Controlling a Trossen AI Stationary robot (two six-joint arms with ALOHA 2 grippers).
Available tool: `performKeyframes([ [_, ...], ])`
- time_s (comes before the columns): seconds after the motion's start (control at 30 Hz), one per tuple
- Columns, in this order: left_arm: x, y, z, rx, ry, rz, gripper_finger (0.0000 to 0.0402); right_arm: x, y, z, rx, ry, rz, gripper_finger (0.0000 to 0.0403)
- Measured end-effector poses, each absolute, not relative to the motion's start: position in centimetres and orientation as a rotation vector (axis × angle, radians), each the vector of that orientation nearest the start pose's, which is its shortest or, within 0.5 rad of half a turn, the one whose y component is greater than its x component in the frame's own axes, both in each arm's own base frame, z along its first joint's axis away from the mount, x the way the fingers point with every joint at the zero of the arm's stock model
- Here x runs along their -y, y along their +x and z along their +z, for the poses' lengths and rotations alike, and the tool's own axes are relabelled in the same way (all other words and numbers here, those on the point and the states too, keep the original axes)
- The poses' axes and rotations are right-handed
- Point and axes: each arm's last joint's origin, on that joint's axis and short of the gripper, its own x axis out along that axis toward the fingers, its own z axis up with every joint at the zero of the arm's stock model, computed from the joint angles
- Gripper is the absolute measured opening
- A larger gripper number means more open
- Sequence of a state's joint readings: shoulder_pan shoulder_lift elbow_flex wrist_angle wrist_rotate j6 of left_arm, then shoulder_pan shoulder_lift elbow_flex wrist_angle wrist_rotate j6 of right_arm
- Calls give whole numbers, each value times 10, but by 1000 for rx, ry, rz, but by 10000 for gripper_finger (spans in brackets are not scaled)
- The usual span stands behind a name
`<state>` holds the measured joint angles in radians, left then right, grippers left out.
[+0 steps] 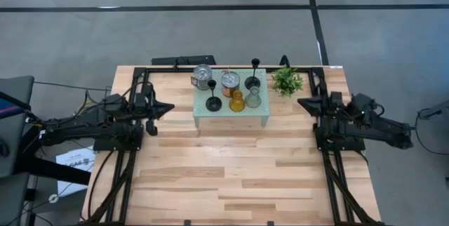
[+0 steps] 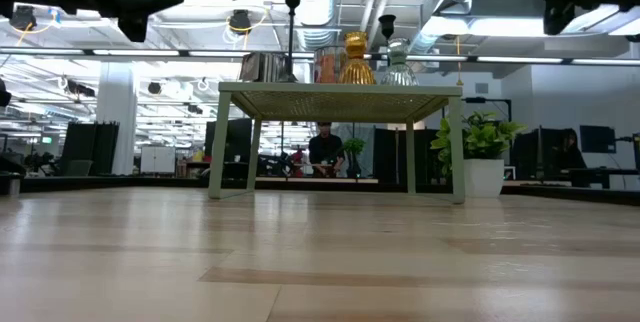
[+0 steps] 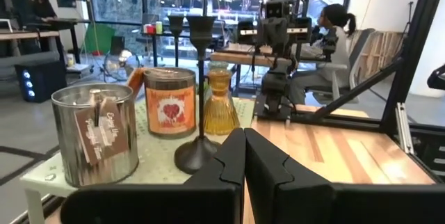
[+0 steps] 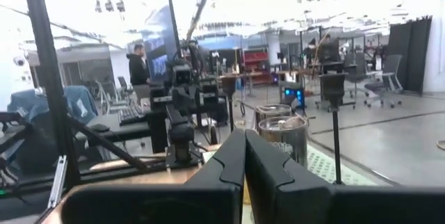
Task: Pick & Place candle stick holders
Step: Return to Home Position
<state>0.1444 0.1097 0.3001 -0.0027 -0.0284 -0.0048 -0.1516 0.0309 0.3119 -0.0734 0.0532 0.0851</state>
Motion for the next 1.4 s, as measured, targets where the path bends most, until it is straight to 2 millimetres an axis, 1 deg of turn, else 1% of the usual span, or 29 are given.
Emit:
performKeyframes([
  [0.1,-12,79,257,208,34,176,3,12,69,248,214,87,-195,0],
  [0.2,-11,72,260,251,41,176,3,13,71,243,188,94,-202,0],
  [0.27,-10,65,262,299,46,176,3,13,74,236,165,120,-203,0],
  [0.33,-10,62,265,318,48,172,3,14,76,231,145,127,-213,0],
  [0.57,-10,63,263,281,31,158,3,14,75,231,138,111,-221,0],
  [0.73,-9,65,258,243,21,146,3,14,76,222,47,120,-226,0],
  [0.83,-10,70,247,209,12,146,3,14,76,219,16,121,-228,0],
  [0.97,-12,80,223,140,-20,154,3,14,76,217,-13,122,-230,0],
  [1.17,-14,91,193,140,-49,155,3,14,76,212,-56,127,-235,0],
  [1.33,-14,95,179,133,-50,157,3,14,75,209,-86,128,-237,0],
  [1.4,-15,96,175,117,-55,186,3,14,75,209,-86,128,-237,0],
])
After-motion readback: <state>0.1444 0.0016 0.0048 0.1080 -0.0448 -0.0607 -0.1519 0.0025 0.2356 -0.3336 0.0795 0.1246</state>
